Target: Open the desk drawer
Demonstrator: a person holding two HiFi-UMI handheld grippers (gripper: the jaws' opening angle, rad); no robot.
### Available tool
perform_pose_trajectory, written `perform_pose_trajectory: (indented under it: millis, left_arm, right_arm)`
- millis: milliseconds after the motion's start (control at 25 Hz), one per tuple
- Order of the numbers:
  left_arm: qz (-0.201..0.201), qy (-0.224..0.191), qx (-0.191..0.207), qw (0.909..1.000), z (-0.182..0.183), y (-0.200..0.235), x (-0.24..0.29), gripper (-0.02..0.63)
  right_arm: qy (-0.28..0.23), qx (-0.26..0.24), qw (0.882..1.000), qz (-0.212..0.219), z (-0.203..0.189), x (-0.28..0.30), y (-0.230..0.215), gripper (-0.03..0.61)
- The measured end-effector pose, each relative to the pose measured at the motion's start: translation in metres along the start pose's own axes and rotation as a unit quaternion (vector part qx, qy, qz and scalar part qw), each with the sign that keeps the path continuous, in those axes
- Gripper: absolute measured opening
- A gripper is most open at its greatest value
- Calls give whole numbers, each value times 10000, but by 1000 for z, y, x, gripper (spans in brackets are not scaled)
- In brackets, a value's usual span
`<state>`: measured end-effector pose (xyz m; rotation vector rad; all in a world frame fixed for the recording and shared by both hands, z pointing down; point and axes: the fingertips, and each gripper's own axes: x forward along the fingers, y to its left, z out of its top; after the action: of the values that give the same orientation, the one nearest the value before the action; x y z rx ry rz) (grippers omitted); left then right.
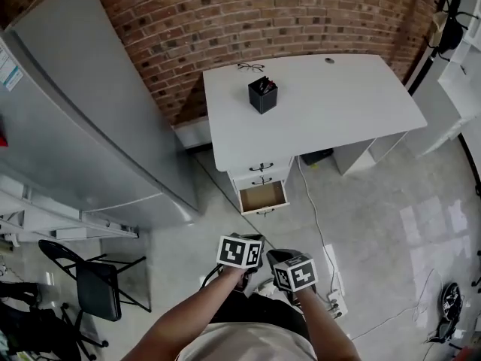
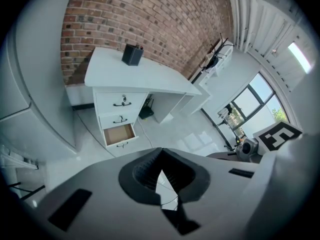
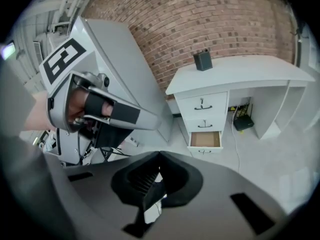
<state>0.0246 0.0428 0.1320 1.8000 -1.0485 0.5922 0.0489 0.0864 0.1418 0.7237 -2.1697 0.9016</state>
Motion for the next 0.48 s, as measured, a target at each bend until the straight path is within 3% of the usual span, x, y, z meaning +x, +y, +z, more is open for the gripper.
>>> perform_pose_trajectory:
  millis: [480]
  left_arm:
    - [109, -261, -54, 9996, -19, -5, -50, 8]
  right_arm:
    - [-440, -81, 9990, -28, 17, -23, 37, 17]
